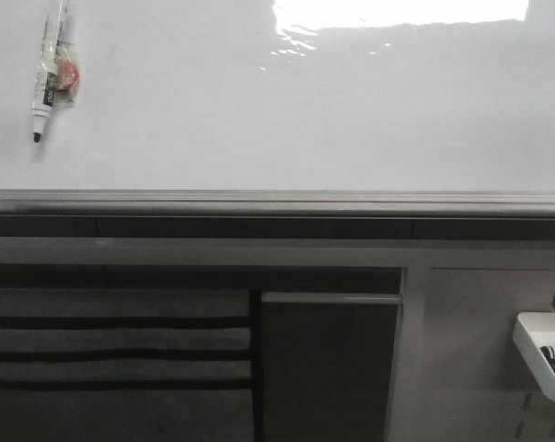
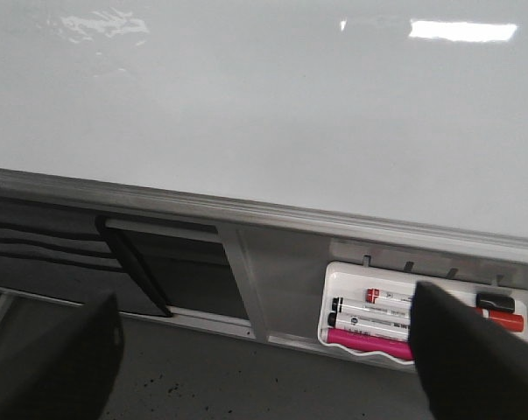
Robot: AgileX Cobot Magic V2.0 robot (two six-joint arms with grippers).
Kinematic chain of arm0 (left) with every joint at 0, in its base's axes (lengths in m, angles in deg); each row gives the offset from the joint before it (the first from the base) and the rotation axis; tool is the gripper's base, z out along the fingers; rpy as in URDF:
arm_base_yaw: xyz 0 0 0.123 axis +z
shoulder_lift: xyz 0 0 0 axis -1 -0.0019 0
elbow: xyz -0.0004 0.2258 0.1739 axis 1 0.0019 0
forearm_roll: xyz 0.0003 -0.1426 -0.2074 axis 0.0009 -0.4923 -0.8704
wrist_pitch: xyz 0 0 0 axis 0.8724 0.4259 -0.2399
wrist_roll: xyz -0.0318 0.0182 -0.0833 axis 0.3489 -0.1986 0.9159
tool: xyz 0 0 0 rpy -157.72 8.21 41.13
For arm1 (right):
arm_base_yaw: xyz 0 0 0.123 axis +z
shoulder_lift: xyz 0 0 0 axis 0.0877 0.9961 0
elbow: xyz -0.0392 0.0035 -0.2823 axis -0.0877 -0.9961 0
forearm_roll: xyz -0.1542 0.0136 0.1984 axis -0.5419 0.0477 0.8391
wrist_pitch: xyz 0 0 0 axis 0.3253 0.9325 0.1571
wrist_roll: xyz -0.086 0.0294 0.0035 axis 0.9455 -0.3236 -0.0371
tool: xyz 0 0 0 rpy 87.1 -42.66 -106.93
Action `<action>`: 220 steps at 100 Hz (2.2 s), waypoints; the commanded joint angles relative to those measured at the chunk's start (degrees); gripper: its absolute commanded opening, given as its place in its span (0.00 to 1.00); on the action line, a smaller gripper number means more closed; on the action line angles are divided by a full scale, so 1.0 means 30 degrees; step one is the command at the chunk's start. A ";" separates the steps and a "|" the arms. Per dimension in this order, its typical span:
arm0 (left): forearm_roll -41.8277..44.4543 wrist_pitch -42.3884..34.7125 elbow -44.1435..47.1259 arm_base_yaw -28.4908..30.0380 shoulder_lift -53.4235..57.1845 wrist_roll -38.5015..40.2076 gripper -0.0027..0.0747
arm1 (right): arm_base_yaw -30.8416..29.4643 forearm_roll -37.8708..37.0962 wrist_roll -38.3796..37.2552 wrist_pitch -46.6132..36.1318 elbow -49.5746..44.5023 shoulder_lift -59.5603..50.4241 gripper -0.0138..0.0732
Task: Write number 3 on whiteboard
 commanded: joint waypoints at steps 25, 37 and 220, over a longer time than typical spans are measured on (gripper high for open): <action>-0.0072 -0.5307 -0.2548 -0.0414 -0.6182 0.0000 0.86 | -0.0052 0.0303 0.0322 -0.1324 0.0656 0.0202 0.84; -0.0072 -0.5976 -0.3331 -0.0414 -0.7794 0.0000 0.86 | -0.0052 0.0303 0.0322 -0.1324 0.0656 0.0202 0.84; -0.8424 1.0082 -0.6559 -0.7678 -0.4878 -1.6443 0.01 | 0.9718 0.7514 1.2860 0.4153 0.6851 0.8676 0.84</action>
